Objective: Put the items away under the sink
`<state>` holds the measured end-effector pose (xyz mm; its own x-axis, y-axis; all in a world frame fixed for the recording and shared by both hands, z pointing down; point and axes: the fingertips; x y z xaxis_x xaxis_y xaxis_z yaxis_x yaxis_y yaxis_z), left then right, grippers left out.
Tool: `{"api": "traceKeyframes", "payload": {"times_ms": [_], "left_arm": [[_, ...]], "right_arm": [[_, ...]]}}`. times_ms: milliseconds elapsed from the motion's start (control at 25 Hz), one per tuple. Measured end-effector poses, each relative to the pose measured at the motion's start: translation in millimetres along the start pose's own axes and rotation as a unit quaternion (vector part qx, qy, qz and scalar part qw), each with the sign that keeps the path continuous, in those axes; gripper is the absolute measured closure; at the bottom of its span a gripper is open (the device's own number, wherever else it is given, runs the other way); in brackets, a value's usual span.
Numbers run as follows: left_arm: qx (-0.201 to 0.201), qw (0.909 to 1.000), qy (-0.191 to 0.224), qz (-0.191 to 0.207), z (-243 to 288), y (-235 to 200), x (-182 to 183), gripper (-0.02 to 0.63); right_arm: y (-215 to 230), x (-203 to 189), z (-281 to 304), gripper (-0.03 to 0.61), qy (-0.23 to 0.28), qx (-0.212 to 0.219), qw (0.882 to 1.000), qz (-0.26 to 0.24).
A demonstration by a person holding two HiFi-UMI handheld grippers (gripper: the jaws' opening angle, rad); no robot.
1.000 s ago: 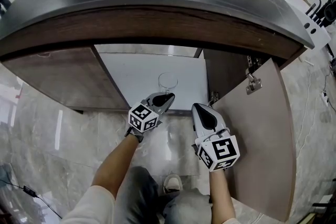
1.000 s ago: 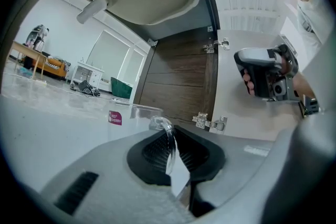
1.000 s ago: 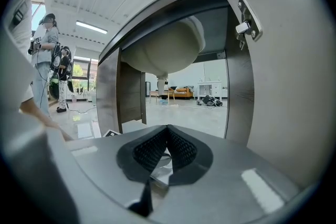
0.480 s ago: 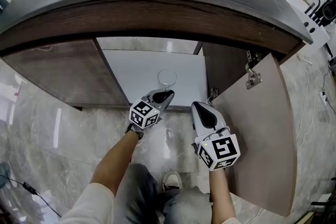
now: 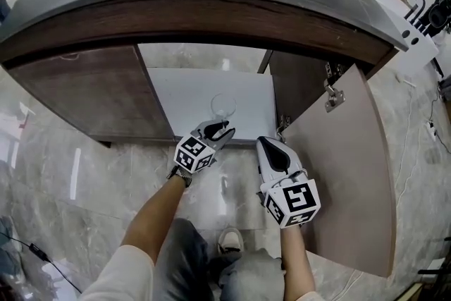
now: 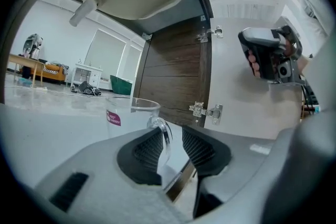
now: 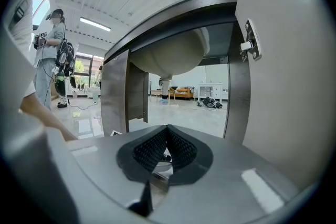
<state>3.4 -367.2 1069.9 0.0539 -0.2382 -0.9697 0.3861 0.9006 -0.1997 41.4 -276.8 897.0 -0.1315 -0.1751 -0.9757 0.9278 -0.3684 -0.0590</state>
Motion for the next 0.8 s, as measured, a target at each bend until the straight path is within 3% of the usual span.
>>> {"api": "traceKeyframes", "payload": {"times_ms": [200,440,640,800], "left_arm": [[0.015,0.9995,0.027,0.000,-15,0,6,0.479],[0.034,0.9990,0.018,0.022,-36,4,14,0.482],[0.048,0.9947,-0.010,0.091,-55,20,37,0.600],[0.068,0.9920,-0.002,0.106,-79,32,68,0.614]], "right_arm": [[-4,-3,-5,0.572,-0.004,0.000,1.000,-0.009],[-6,0,-13,0.571,0.000,-0.004,1.000,-0.006],[-10,7,-17,0.572,0.009,-0.005,1.000,-0.013],[-17,17,-20,0.572,0.013,-0.008,0.999,-0.028]]}}
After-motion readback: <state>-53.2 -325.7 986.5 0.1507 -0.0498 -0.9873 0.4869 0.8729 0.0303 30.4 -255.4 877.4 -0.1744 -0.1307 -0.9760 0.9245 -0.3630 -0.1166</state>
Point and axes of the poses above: the fingertips, and each gripper's own axes: z forward along the fingers, y to its right, x out of its top, and after that the axes turned 13 degrees about -x, right-handed
